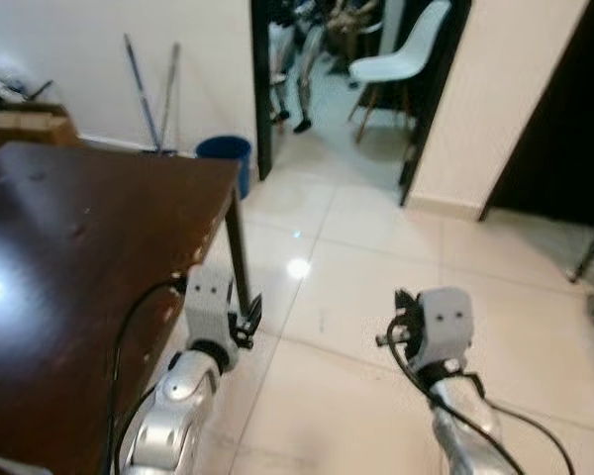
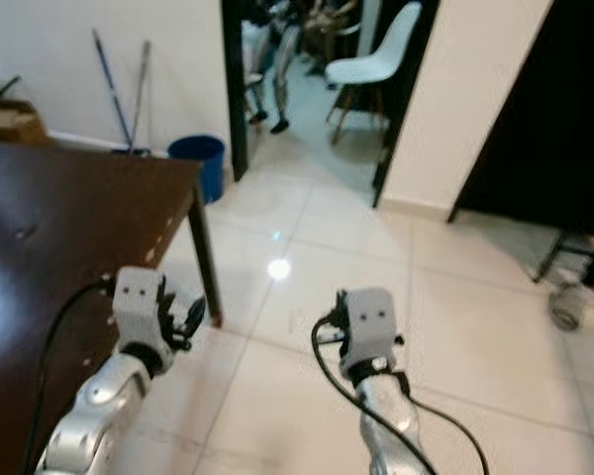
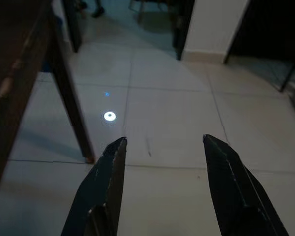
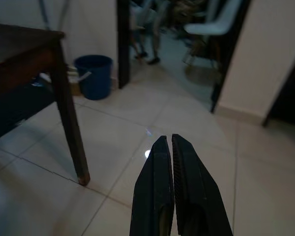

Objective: Setting the table

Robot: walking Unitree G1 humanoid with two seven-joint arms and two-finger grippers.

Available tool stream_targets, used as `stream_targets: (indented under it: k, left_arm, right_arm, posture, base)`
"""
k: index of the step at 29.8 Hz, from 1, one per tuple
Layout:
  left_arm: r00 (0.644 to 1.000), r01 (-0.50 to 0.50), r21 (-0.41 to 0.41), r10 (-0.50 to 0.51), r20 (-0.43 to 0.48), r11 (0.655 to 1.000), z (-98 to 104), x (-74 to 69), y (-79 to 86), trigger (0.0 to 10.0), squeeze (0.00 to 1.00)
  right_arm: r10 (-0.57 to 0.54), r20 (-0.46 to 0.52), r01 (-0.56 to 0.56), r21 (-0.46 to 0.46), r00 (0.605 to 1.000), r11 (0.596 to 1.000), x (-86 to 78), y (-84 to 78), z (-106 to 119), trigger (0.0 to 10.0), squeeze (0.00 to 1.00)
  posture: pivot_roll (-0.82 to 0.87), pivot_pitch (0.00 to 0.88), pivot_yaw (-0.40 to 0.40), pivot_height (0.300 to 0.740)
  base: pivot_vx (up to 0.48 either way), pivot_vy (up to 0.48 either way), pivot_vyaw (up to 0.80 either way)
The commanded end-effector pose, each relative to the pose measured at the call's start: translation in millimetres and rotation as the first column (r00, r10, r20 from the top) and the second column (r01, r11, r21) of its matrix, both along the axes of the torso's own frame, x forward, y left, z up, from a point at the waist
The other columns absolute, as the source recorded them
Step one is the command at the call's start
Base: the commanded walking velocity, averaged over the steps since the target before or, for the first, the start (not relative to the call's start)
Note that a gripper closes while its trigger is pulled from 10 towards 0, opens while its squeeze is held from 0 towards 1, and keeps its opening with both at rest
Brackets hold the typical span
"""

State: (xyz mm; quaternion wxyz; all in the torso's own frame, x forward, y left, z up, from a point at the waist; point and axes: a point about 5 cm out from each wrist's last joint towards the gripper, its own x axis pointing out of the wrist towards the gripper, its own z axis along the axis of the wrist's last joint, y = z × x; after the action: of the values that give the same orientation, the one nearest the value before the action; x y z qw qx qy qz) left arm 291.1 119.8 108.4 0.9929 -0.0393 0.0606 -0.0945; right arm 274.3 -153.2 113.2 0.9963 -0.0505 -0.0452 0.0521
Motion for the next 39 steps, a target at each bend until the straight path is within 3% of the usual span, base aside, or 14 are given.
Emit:
stream_targets:
  k: [1,39]
  left_arm:
    - [0.999,-0.006,0.0,0.006,-0.031,1.0,-6.6,-1.4,1.8,10.0,0.0]
    - [0.999,-0.029,-0.021,0.028,-0.043,0.999,-6.7,0.0,1.5,10.0,0.0]
  right_arm:
    - [0.006,-0.017,-0.006,0.002,1.0,1.0,-0.3,1.2,-3.4,10.0,0.0]
    - [0.006,-0.024,-0.006,0.003,1.0,1.0,-0.2,0.8,-4.4,10.0,0.0]
  posture:
    - [-0.14,0.0,0.106,0.74]
    - [-0.14,0.0,0.103,0.74]
  base:
    - [0.0,0.0,-0.8]
    - [0.0,0.0,-0.8]
